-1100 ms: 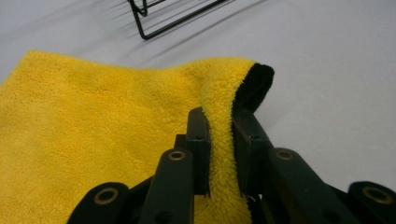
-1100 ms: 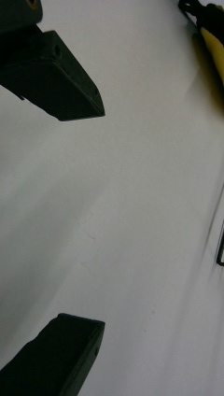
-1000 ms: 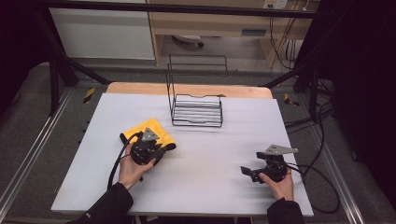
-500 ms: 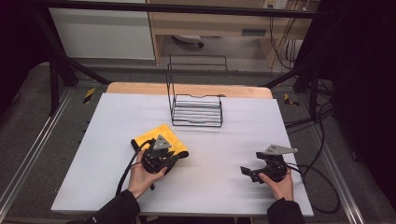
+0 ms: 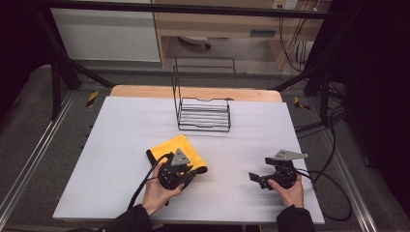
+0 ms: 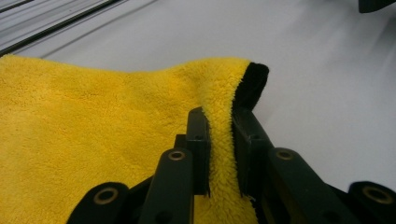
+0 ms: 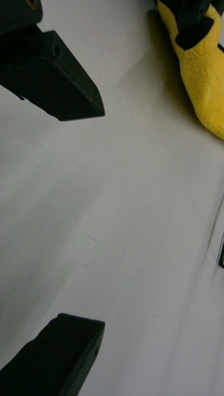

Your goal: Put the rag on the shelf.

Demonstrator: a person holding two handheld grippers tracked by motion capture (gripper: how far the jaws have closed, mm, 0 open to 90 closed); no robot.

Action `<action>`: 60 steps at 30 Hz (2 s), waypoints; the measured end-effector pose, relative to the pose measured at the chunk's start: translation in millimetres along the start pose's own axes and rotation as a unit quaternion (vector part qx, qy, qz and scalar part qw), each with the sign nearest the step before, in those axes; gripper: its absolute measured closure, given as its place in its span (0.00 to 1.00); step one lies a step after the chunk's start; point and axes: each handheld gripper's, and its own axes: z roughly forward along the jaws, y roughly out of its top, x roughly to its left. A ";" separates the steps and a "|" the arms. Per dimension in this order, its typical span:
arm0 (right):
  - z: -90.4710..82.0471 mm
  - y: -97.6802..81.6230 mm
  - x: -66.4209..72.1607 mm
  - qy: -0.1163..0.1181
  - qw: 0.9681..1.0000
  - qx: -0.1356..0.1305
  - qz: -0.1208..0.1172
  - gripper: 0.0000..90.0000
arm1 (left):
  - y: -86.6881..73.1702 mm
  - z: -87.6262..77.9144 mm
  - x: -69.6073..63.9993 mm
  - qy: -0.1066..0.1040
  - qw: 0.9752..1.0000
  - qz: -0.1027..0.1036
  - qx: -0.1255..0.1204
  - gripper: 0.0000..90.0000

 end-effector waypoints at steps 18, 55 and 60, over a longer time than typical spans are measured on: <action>0.3 -0.1 0.2 -0.002 1.000 0.000 -0.004 0.01 | -8.5 14.3 -9.6 -0.021 0.999 0.021 0.025 0.68; 76.3 52.6 76.4 0.055 0.997 0.032 -0.039 0.15 | -73.8 -79.8 112.1 0.080 0.994 -0.073 -0.026 0.04; 97.4 60.6 90.6 0.064 0.996 0.052 -0.040 0.30 | -77.8 -81.9 116.8 0.088 0.993 -0.079 -0.029 0.04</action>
